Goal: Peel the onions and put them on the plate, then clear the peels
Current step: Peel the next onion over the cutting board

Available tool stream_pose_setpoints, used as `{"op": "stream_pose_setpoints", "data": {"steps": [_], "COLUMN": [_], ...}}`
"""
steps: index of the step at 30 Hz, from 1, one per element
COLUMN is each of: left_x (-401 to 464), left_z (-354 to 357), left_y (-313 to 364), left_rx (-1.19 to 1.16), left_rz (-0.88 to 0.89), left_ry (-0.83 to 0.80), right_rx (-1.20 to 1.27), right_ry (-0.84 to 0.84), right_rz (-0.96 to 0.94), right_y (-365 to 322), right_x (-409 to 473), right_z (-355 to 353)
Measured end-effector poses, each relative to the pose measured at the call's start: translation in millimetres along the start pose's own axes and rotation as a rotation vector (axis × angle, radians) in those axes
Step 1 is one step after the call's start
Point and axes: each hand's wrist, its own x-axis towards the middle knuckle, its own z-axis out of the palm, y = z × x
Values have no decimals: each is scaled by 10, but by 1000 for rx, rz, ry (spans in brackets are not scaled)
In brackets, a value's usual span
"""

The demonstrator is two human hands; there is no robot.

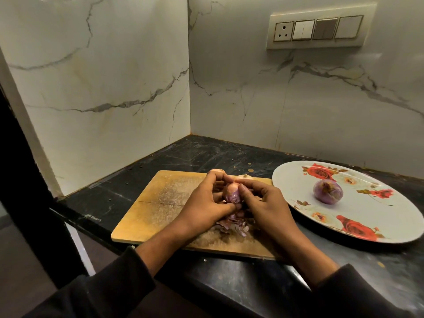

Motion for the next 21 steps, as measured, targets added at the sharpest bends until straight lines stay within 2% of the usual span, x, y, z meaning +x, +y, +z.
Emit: {"op": "stream_pose_setpoints", "data": {"steps": [3, 16, 21], "left_x": [-2, 33, 25], "left_z": [12, -9, -12], "left_y": [-22, -127, -106], "left_rx": [-13, 50, 58], "left_rz": [11, 15, 20], "left_ry": [3, 15, -2], "right_rx": [5, -277, -291], "right_ry": [-3, 28, 53], "right_rz": [-23, -99, -100], "right_y": [5, -66, -105], "right_x": [-5, -32, -49], "right_z": [26, 74, 70]}}
